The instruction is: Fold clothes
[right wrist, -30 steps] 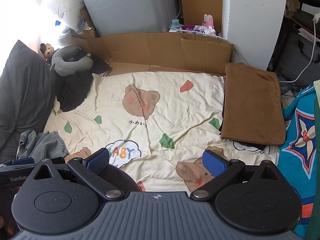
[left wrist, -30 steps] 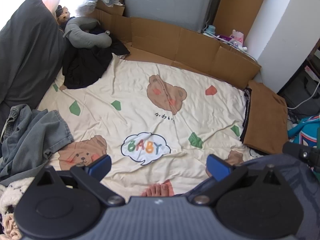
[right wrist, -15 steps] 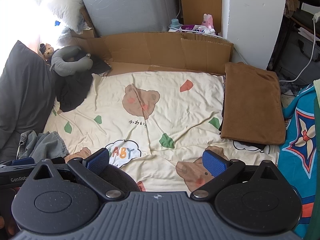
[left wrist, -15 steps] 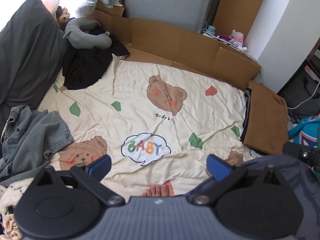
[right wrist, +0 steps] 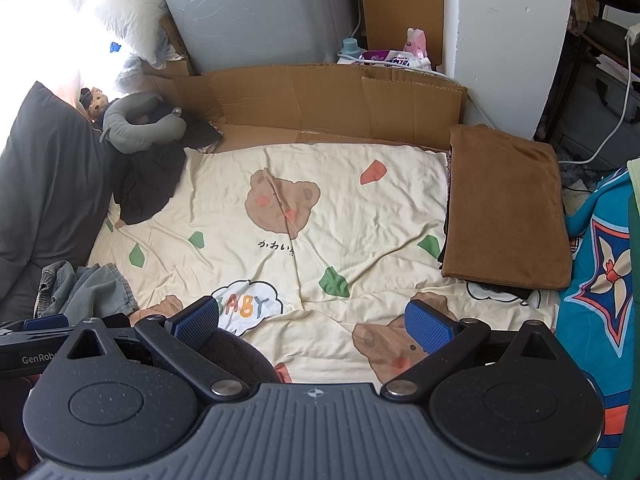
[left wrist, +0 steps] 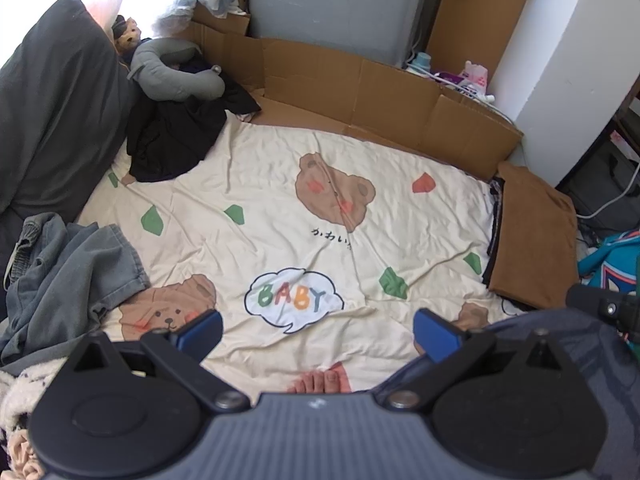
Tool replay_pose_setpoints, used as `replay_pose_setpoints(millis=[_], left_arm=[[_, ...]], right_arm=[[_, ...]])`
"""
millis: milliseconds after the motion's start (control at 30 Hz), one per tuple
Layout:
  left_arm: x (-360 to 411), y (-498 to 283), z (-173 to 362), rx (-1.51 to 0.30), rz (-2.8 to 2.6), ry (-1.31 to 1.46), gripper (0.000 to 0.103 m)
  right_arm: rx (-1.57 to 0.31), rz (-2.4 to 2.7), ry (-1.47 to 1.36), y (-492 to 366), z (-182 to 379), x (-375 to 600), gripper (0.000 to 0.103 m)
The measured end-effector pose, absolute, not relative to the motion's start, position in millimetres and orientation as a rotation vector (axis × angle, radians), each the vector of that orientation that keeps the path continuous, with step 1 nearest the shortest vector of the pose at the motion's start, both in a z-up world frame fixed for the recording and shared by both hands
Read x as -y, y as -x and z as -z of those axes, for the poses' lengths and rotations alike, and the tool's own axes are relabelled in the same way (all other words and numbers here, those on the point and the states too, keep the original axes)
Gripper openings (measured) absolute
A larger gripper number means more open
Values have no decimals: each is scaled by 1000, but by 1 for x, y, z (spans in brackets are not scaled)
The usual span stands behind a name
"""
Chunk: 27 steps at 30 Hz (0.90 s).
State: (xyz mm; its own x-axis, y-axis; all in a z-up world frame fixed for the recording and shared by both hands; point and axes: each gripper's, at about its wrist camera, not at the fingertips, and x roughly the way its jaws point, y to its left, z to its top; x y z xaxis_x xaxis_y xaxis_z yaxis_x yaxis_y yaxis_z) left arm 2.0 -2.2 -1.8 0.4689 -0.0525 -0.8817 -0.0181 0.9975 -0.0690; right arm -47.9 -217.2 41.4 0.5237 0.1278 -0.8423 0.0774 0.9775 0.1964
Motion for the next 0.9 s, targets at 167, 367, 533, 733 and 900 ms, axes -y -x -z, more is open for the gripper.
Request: replay_pose_setpoints(millis=[167,367,533,733,900], left_arm=[[1,-2,2,-1084,21,75,103],[0,-3,0,-1080,14,67,103],[-1,-5,-3,-1092,12,55,102],[-3,-14,-8,-1092,19,48,102],[-9,-20,-15,-1072,36,57,102]], right_arm=[[-1022,-32,-221,48,-41,217,102],[-1019,-25,-207,48,-42,216,102],[-1024,-26,-202,47,-45,214,102],[-1012,-22,-212,43,-50,216,102],[-1000,-35,-197,35,-55,211,102]])
